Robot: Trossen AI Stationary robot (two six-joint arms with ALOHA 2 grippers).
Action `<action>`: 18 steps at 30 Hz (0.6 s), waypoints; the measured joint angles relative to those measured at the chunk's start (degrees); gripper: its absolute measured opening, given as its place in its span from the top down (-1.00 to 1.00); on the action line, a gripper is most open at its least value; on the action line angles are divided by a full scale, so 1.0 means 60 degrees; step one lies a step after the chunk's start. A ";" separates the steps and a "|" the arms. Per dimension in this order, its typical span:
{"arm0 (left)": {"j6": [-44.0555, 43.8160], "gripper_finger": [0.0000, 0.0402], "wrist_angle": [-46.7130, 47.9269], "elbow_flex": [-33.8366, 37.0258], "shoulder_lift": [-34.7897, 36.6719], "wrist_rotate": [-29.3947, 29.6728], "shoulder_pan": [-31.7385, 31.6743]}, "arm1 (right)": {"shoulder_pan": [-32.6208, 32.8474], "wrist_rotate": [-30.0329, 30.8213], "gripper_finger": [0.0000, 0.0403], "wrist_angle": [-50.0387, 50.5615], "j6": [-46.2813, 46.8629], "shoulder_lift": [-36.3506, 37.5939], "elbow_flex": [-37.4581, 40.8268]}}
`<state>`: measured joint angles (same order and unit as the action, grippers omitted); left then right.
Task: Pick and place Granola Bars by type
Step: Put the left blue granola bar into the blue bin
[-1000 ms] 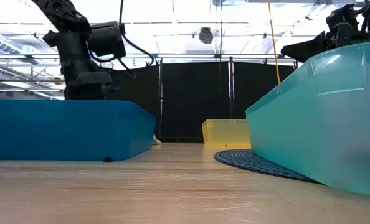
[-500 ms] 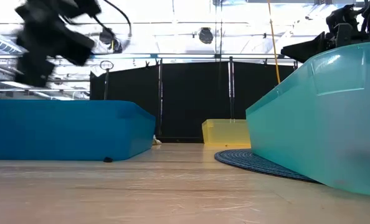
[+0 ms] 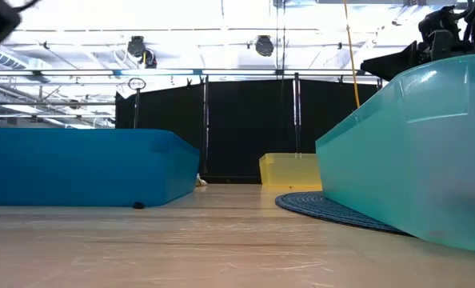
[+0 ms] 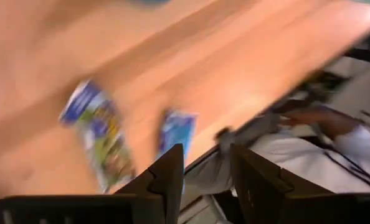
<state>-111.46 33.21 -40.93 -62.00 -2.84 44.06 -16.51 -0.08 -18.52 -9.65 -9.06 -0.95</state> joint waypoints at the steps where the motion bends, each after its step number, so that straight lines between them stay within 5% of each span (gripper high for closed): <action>1: -0.0532 0.34 0.0004 0.0000 -0.0234 -0.0099 0.0254 | -0.0003 0.0000 0.65 0.0000 -0.0004 0.0000 0.0000; 9: -0.2481 0.34 0.0822 0.0000 -0.2159 -0.4025 0.0929 | 0.0000 0.0000 0.65 -0.0004 0.0000 0.0000 0.0000; 12: -0.2528 0.33 0.0840 0.0000 -0.2559 -0.3652 0.0928 | 0.0000 0.0000 0.65 -0.0004 -0.0003 0.0000 0.0000; 18: -0.2239 0.34 0.0433 0.0000 -0.2736 -0.1091 0.0926 | -0.0001 0.0000 0.65 -0.0004 -0.0001 0.0000 0.0000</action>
<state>-124.90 35.81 -40.93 -78.41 -9.39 49.61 -16.52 -0.08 -18.55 -9.66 -9.06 -0.95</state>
